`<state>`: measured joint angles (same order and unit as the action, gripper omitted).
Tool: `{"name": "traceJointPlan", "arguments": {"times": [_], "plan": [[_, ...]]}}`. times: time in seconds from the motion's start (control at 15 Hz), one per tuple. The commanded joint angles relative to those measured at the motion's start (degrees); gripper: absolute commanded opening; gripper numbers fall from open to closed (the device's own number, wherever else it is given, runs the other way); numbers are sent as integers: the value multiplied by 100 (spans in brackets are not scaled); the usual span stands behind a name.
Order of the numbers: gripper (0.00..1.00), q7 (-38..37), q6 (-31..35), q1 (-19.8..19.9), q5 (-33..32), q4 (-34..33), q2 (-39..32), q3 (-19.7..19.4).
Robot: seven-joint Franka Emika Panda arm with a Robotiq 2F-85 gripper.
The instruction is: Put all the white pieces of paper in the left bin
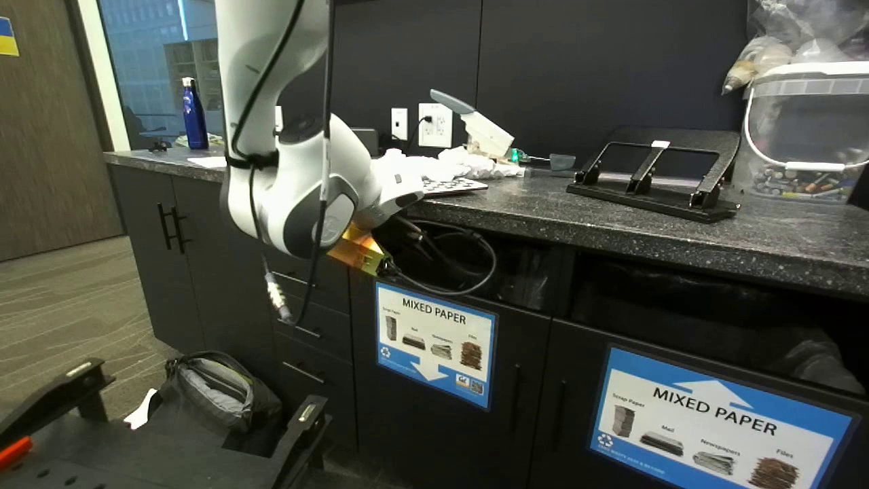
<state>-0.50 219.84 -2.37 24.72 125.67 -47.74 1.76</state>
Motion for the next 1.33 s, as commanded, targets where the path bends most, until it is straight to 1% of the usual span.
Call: {"name": "traceJointPlan", "arguments": {"times": [0.0,0.13,0.2,0.27,0.33,0.4,0.47,0.53,0.6,0.67,0.73,0.8,0.87,0.93,1.07,1.13,1.27], "plan": [[100,363,-1551,-207,366,1019,1451,-79],[100,673,-2512,-382,758,1387,2096,-222],[100,795,-3000,-557,1018,1568,2417,-399],[100,862,-3486,-821,1149,1696,2678,-704],[100,785,-3980,-1292,1151,1763,2878,-1265],[100,587,-4484,-1629,864,1759,3028,-1757],[100,174,-4950,-1850,296,1667,3097,-2191],[100,-300,-5477,-2187,-330,1521,3189,-2664],[100,-682,-6005,-2567,-807,1256,3257,-3131],[100,-1072,-6455,-2767,-1243,1018,3347,-3381],[100,-1375,-6775,-2866,-1531,734,3385,-3474],[100,-1975,-7041,-2052,-2227,458,3565,-2700],[100,-2193,-7350,-1918,-2325,113,3587,-2501],[100,-2486,-7622,-1720,-2416,-251,3565,-2211],[100,-2685,-8248,-1292,-2290,-1093,3386,-1664],[100,-2830,-8456,-1125,-2221,-1510,3224,-1470],[100,-3153,-8706,-874,-2325,-2214,2922,-1247]]}}
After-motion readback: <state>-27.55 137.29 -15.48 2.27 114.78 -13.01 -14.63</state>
